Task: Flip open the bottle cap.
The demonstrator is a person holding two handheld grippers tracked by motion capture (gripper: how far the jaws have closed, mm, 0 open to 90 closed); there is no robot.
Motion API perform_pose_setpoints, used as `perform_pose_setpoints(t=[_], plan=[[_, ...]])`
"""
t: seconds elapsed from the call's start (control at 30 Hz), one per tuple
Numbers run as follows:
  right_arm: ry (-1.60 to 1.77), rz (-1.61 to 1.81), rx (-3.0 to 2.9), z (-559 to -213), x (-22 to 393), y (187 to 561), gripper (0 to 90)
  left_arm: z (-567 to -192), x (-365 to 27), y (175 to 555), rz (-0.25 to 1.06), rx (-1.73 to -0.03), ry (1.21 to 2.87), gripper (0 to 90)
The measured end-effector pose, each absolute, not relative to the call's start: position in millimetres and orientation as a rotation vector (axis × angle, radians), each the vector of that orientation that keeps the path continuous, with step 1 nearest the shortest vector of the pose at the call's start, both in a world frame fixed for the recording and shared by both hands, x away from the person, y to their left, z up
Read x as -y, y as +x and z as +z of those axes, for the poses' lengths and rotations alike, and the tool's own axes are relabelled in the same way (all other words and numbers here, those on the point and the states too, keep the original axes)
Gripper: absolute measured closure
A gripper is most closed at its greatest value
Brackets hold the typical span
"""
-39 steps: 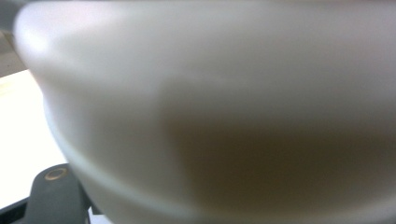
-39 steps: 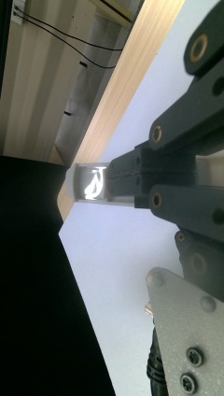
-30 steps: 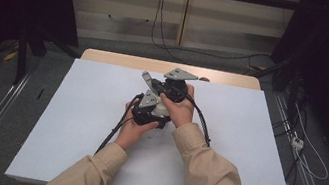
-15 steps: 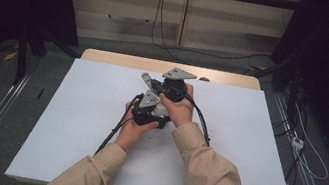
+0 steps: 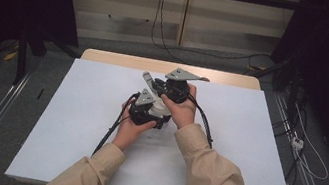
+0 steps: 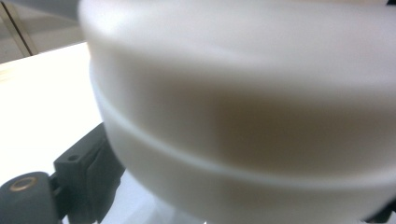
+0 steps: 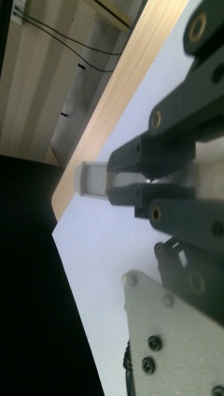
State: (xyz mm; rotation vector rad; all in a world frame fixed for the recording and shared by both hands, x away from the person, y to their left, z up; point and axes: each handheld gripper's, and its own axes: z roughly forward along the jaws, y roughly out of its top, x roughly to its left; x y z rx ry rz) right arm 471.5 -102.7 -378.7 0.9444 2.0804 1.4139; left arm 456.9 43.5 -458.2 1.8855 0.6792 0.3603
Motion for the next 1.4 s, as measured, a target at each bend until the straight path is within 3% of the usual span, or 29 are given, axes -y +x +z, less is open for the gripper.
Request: perform_pose_setpoints(t=[0.27,0.3,0.4,0.43,0.63,1.03,1.4], plan=[[0.947,1.451,-2.064,-375,110,462,63.9,-453,-47,452,0.324,-0.642,1.928,8.0],[0.947,1.453,-2.062,-373,112,458,56.0,-453,-47,451,0.317,-0.645,1.931,7.4],[0.947,1.459,-2.053,-372,115,454,51.1,-453,-49,449,0.307,-0.635,1.956,7.2],[0.962,1.465,-2.046,-372,119,450,42.4,-453,-49,449,0.29,-0.637,1.962,6.0],[0.962,1.469,-2.029,-370,129,439,32.7,-454,-51,448,0.282,-0.636,1.988,5.7],[0.969,1.47,-2.047,-377,150,419,21.1,-446,-70,432,0.27,-0.602,1.978,6.6],[0.983,1.458,-2.069,-392,172,394,15.6,-441,-103,416,0.267,-0.604,1.987,6.6]])
